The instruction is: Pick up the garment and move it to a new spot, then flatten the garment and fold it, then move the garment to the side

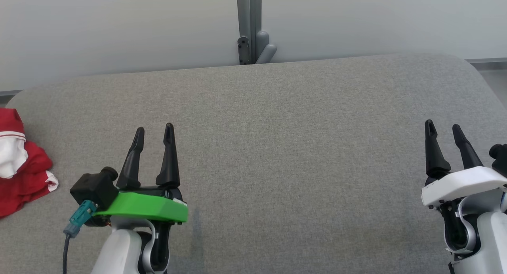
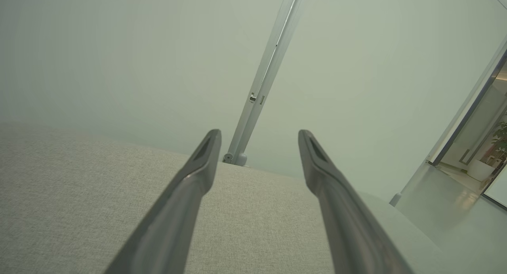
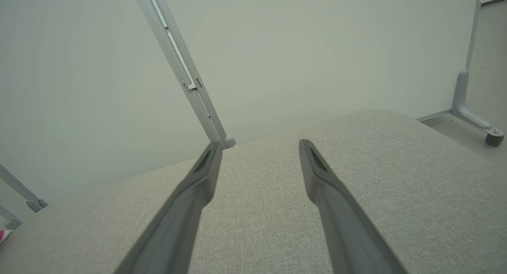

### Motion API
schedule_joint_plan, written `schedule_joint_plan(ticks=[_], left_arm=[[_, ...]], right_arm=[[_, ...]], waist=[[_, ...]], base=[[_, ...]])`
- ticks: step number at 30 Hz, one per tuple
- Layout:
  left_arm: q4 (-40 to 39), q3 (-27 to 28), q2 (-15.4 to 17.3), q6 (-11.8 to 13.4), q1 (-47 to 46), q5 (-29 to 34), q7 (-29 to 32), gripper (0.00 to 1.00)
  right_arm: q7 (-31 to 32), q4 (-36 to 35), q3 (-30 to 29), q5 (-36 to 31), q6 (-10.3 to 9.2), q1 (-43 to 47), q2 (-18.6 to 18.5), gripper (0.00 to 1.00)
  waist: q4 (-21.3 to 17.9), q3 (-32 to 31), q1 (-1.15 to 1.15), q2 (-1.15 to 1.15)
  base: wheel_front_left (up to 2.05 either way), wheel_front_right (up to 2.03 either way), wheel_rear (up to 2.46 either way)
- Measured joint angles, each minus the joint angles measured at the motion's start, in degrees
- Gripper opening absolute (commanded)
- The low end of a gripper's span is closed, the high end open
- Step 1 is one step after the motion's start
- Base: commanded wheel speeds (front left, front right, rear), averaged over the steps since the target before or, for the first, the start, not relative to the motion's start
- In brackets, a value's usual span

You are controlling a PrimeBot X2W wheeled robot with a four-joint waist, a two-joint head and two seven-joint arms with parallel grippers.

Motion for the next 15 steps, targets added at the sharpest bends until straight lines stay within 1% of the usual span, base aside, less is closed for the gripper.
schedule_joint_plan(ticks=[15], left_arm=[[1.92,-0.68,0.96,1.94,0.64,9.82,-0.21,1.00]], right_arm=[[-4.05,1.18,2.71,-10.31,0.01,0.35,0.55,1.00]], waist=[[-0.01,-0.13,0.00,0.00]], base=[[0.00,0.00,0.00]])
